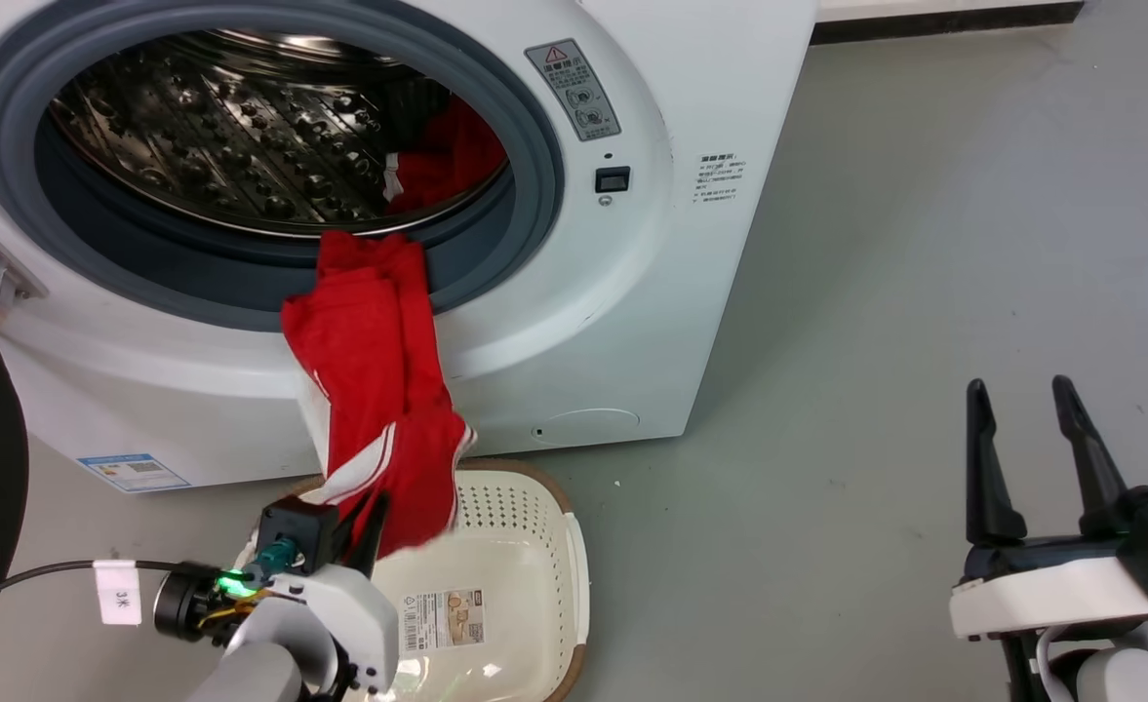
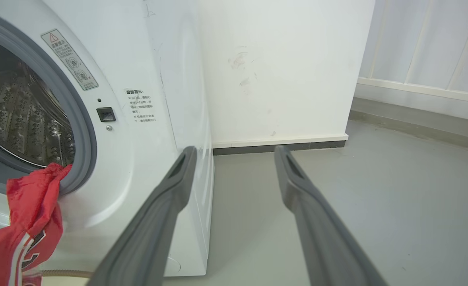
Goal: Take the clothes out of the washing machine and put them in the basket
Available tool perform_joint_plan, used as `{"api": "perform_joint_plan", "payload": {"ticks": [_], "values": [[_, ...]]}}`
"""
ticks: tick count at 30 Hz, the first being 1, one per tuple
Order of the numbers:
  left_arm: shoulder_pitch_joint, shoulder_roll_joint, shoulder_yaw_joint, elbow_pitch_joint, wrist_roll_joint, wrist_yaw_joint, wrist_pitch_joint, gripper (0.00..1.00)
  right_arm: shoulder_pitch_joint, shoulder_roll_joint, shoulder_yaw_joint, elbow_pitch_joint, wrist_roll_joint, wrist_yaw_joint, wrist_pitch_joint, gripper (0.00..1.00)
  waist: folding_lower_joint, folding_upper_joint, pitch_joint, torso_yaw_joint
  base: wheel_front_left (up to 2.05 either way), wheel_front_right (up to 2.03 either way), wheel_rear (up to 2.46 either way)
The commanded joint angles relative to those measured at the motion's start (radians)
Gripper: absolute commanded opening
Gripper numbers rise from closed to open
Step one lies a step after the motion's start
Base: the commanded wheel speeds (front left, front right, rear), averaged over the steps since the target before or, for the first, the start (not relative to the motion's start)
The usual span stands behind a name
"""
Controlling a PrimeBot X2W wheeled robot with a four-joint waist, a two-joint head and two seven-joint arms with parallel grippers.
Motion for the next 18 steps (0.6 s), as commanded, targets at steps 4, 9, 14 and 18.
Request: {"api": "perform_joint_plan", "payload": {"ticks": [4, 9, 14, 18], "values": [[-0.011, -0.015, -0.036, 0.066, -0.003, -0.039, 0.058, 0.00, -0.012, 0.002, 0.014, 0.001, 0.003, -0.001, -0.002, 1.00, -0.0001, 0.0000, 0.017, -0.012, 0.00, 0.00, 0.00], [-0.095, -0.040, -0.061, 0.249, 0.000, -0.083, 0.104, 0.00, -0.054, 0.002, 0.039, -0.026, 0.007, -0.001, -0.002, 1.00, -0.0001, 0.0000, 0.127, -0.053, 0.00, 0.00, 0.00], [-0.164, -0.055, -0.063, 0.400, -0.005, -0.107, 0.103, 0.00, -0.079, 0.002, 0.036, -0.039, 0.014, -0.001, -0.002, 1.00, -0.0001, 0.0000, 0.221, -0.093, 0.00, 0.00, 0.00], [-0.226, -0.072, -0.069, 0.524, -0.004, -0.126, 0.089, 0.00, -0.099, 0.002, 0.038, -0.050, 0.023, -0.001, -0.002, 1.00, -0.0001, 0.0000, 0.293, -0.125, 0.00, 0.00, 0.00]]}}
